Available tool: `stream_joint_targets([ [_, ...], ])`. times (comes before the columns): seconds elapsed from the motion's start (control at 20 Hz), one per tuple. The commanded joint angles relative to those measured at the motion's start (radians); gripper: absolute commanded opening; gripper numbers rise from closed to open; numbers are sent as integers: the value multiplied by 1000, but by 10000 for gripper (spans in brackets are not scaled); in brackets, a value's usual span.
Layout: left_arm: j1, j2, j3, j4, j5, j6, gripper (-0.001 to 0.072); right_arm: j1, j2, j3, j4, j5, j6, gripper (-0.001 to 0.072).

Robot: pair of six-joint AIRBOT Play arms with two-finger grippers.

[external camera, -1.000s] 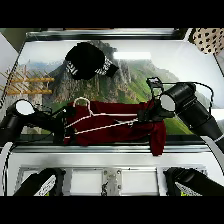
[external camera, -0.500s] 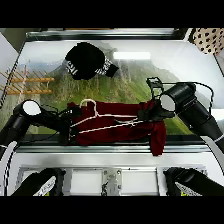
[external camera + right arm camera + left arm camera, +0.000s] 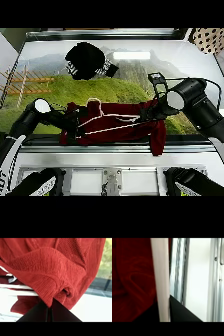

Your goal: Fold the clothes and pants, and hang the long-sleeved shirts on hangers.

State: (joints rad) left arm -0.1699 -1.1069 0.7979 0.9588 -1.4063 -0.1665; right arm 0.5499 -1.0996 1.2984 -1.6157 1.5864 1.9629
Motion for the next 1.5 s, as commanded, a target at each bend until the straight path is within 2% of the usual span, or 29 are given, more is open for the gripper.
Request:
stream_joint_targets([
  [0.0,-16,-8,23,-38,24,3,16,0,2,52,18,24,-6,27],
  [0.4,11,-8,51,-45,23,3,16,19,0,109,70,-21,-50,27],
  [0.7,1,-8,51,-45,23,2,16,113,-1,112,105,-175,-70,27],
  [1.0,1,-8,51,-45,23,2,16,148,-37,112,296,-332,-136,27],
  [1.25,1,-8,51,-45,23,3,16,193,-81,118,351,-427,-156,27],
  [1.45,1,-8,51,-45,23,3,17,209,-108,130,361,-448,-162,27],
])
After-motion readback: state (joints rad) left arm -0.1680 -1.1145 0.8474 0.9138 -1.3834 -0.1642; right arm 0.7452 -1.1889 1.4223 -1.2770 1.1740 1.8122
